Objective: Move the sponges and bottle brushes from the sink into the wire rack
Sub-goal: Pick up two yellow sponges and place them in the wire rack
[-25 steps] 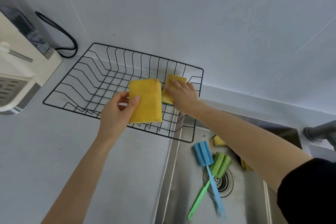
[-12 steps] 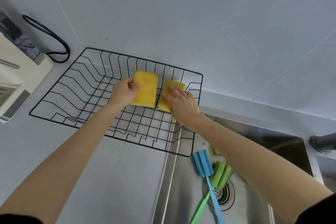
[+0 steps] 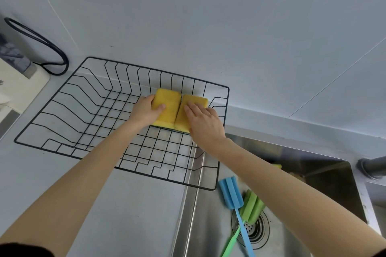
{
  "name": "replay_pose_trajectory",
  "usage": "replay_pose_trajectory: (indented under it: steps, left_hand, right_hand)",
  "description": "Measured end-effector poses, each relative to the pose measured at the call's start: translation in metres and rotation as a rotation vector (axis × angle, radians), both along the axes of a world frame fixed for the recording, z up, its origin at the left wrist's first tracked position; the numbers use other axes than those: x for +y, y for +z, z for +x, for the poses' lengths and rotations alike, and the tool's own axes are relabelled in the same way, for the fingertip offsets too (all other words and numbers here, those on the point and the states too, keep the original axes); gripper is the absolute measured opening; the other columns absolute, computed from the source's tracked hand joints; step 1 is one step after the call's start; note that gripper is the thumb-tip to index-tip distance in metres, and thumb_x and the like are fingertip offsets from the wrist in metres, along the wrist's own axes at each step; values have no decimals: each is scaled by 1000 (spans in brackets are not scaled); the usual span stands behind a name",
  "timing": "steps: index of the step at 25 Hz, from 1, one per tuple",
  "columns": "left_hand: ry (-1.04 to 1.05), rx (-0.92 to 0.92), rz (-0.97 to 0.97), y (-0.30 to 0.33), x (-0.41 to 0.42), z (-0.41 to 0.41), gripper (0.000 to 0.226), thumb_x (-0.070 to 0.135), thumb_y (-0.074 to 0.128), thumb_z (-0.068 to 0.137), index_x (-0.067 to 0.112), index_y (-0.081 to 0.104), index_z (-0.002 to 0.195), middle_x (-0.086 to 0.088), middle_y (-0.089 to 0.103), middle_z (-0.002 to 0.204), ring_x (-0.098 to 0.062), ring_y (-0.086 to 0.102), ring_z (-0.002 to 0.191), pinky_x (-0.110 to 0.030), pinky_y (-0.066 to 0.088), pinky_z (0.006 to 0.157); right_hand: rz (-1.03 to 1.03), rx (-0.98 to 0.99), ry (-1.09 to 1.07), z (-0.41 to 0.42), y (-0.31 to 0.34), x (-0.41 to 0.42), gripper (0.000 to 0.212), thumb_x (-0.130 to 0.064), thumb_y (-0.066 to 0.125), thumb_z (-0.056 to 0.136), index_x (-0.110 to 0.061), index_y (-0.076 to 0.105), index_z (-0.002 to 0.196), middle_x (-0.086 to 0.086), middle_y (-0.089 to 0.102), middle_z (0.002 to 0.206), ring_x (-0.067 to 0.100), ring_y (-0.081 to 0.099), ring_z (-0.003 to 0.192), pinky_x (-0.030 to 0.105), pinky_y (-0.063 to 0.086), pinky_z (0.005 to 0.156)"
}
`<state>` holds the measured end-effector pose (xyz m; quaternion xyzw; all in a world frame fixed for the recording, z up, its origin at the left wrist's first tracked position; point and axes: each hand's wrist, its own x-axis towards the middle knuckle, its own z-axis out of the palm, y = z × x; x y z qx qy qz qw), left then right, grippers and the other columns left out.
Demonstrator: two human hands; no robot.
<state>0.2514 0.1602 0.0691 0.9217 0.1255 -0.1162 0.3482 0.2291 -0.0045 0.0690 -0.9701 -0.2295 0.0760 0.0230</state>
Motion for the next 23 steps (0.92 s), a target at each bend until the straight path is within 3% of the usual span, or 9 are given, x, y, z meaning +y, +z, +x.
replay_pose_trajectory:
  steps: [11, 17, 23]
  left_hand:
    - [-25, -32, 75, -2, -6, -2, 51, 29, 46, 91, 4, 36, 135, -25, 44, 131, -37, 45, 119, -40, 39, 97]
    - [15, -58, 117, 1, -12, -8, 51, 28, 45, 92, 2, 35, 134, -26, 44, 130, -39, 47, 116, -42, 40, 95]
    - [-20, -83, 185, 12, -9, -17, 52, 29, 46, 90, 6, 35, 135, -23, 37, 139, -40, 36, 127, -50, 36, 104]
  right_hand:
    - [-13, 8, 4, 0, 1, -1, 66, -15, 49, 92, -12, 14, 148, 5, 16, 159, 24, 17, 146, 37, 15, 118]
    - [-12, 60, 2, -2, 7, -2, 70, -33, 48, 92, -13, 13, 149, 5, 12, 159, 23, 12, 147, 39, 11, 119]
    - [90, 48, -11, -13, 17, -9, 63, -33, 46, 93, -17, 20, 147, 5, 20, 158, 20, 11, 147, 38, 2, 120]
